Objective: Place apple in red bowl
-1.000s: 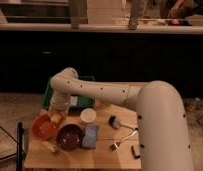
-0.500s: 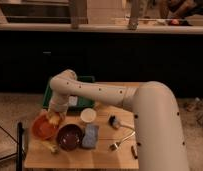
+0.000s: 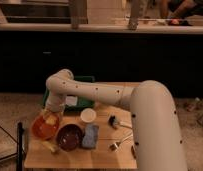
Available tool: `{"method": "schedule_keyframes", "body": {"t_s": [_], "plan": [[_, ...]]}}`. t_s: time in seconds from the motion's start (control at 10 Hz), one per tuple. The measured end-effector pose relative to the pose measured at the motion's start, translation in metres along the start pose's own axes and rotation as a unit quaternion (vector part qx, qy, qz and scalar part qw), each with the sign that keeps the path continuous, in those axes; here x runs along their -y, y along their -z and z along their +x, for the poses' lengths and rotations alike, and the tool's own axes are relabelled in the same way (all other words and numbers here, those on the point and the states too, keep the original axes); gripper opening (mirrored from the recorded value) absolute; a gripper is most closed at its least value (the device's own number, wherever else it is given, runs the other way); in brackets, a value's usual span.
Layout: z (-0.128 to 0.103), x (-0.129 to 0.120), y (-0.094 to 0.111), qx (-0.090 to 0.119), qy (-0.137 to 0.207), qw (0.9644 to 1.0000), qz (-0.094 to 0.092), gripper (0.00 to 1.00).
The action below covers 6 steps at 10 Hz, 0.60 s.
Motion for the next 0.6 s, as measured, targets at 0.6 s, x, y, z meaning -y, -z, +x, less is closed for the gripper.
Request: {"method": "schedule_keyframes", "body": {"t_s": [0.6], "plan": [[0.000, 0.032, -0.012, 0.036, 0.053, 0.9975, -0.030, 0.00]]}}
